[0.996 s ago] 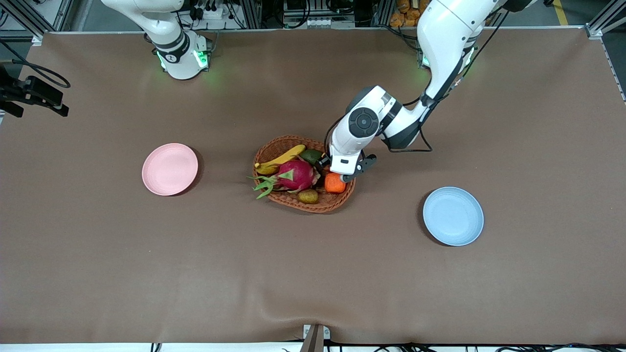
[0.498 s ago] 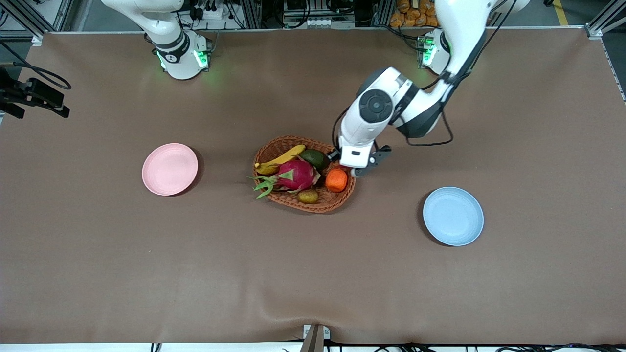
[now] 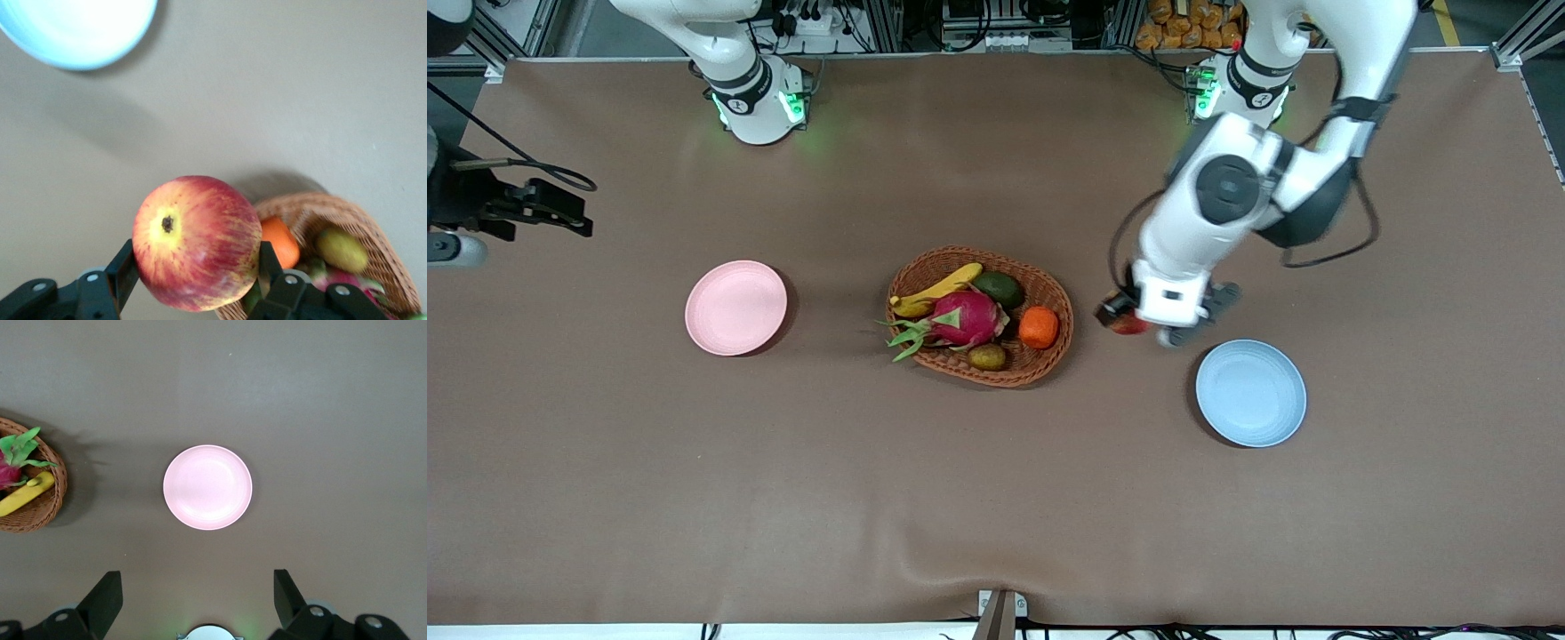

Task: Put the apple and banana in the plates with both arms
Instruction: 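Carry the apple to the blue plate while the right gripper reaches the banana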

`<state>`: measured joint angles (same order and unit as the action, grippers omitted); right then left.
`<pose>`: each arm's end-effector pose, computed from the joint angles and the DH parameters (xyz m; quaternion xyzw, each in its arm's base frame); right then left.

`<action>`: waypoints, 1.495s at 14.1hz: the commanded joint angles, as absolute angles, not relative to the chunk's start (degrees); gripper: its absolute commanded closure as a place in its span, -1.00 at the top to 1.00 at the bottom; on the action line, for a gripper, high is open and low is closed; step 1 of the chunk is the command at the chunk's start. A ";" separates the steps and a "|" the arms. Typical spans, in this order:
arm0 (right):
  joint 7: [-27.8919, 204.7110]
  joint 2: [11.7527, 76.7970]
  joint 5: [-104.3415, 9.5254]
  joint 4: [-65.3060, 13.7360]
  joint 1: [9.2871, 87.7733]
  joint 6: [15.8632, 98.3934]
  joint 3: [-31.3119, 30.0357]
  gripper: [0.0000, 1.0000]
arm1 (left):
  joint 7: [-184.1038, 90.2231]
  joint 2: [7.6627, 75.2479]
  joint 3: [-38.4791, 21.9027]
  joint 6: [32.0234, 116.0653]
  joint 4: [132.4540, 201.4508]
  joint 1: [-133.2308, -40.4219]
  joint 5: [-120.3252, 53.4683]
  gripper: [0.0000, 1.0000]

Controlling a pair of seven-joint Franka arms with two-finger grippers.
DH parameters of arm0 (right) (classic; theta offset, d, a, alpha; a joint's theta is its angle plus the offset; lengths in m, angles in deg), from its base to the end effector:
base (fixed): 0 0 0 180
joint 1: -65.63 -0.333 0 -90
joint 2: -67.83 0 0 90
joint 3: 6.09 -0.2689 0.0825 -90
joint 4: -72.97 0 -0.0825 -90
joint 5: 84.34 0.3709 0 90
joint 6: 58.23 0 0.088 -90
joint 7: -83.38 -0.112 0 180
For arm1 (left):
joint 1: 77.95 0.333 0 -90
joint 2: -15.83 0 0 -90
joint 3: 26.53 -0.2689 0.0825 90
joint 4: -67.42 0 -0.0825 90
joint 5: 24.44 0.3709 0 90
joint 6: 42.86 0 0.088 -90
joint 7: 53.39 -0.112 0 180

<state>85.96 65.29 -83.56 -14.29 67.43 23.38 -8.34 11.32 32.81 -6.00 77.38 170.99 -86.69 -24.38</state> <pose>0.5361 0.0055 0.5584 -0.9971 -0.0269 0.0712 0.0090 0.5336 -0.2874 0.3469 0.9491 0.3109 -0.0326 0.0394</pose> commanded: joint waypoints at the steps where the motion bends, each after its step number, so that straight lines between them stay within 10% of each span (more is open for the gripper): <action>1: 85.58 63.53 -83.55 -15.09 65.02 23.16 -8.46 1.00 | 2.90 32.79 -5.52 76.59 172.18 -80.00 -23.47 -1.00; 21: 23.44 50.61 -65.37 -32.23 46.47 50.31 -8.46 0.99 | -3.64 51.77 -5.87 80.98 165.17 -70.39 0.44 -1.00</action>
<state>25.99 52.95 -68.06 -31.98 47.34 49.12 -8.93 -4.61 49.73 -6.18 81.20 168.08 -70.22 -1.01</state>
